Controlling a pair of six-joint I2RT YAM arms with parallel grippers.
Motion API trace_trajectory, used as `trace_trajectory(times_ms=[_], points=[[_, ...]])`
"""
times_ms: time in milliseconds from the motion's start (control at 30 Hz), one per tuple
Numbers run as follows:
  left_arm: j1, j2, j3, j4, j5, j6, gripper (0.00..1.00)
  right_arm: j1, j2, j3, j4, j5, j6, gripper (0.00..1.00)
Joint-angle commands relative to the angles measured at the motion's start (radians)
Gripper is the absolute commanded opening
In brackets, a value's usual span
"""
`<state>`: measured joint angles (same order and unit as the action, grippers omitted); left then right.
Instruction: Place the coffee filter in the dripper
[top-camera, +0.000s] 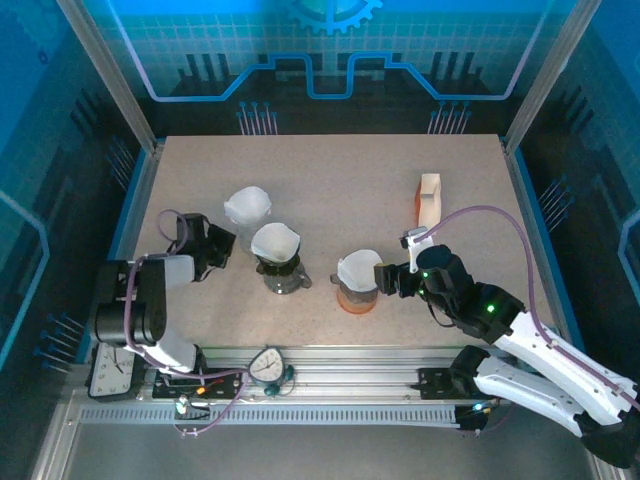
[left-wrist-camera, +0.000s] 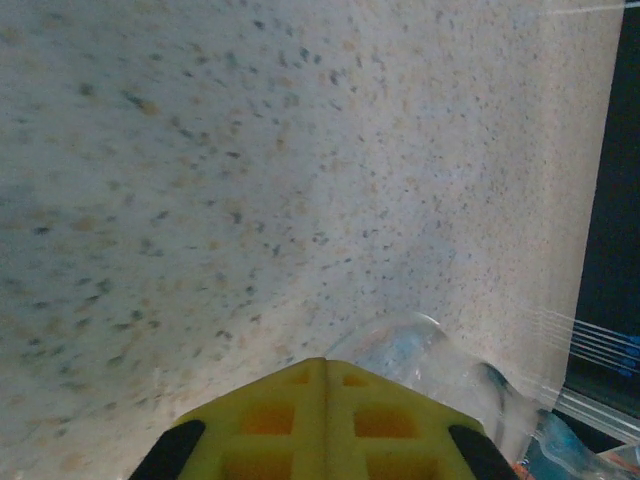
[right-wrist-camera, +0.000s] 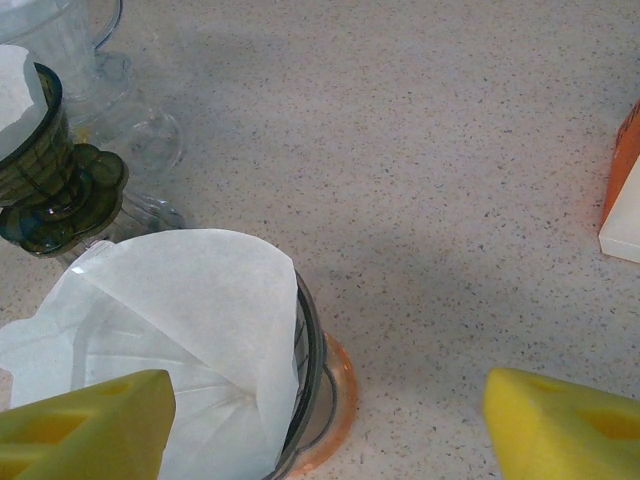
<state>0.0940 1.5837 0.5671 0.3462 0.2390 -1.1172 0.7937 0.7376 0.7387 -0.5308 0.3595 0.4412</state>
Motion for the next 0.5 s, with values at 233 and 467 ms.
trace_trajectory(times_ms=[233,467], points=[[-0.091,0.093,-0.010,0.169,0.042,-0.056,0.00,0.004,0.011,0.031,-0.001,0.018,-0.022,0.82],[-0.162,0.115,0.015,0.197,0.015,-0.079,0.00,0.002,0.016,0.021,0.003,0.013,-0.015,0.82]])
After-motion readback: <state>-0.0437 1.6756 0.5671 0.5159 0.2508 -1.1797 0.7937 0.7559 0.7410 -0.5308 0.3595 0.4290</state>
